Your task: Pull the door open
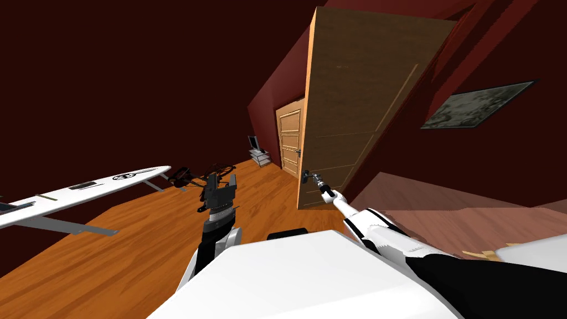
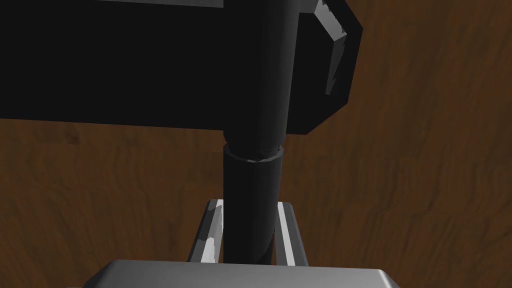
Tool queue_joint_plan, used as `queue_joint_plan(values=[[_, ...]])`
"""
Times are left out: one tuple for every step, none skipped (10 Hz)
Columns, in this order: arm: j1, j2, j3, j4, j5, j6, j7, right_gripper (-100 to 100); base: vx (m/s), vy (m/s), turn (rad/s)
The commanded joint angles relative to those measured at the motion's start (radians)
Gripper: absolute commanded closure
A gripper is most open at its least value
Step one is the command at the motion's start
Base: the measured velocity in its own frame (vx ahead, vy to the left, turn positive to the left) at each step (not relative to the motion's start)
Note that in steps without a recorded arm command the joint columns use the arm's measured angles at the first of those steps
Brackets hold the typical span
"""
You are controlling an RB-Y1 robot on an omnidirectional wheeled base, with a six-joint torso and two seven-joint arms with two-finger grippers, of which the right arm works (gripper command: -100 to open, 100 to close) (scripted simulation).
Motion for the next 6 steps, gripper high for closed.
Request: queue_joint_plan(values=[[0.006, 0.009, 0.025, -0.023, 0.009, -0.004, -0.014, 100, -0.204, -0.120, 0.093], [0.006, 0.009, 0.033, -0.026, 0.011, -0.006, -0.020, 100, -0.134, -0.078, 0.034], [0.007, 0.007, 0.047, -0.032, 0.016, -0.010, -0.031, 100, -0.125, -0.087, 0.046], [0.008, 0.006, 0.060, -0.037, 0.020, -0.013, -0.040, 100, -0.156, -0.104, 0.057], [0.009, 0.005, 0.071, -0.042, 0.024, -0.016, -0.048, 100, -0.172, -0.112, 0.045], [0.009, 0.004, 0.082, -0.046, 0.027, -0.019, -0.056, 100, -0.172, -0.123, 0.055]])
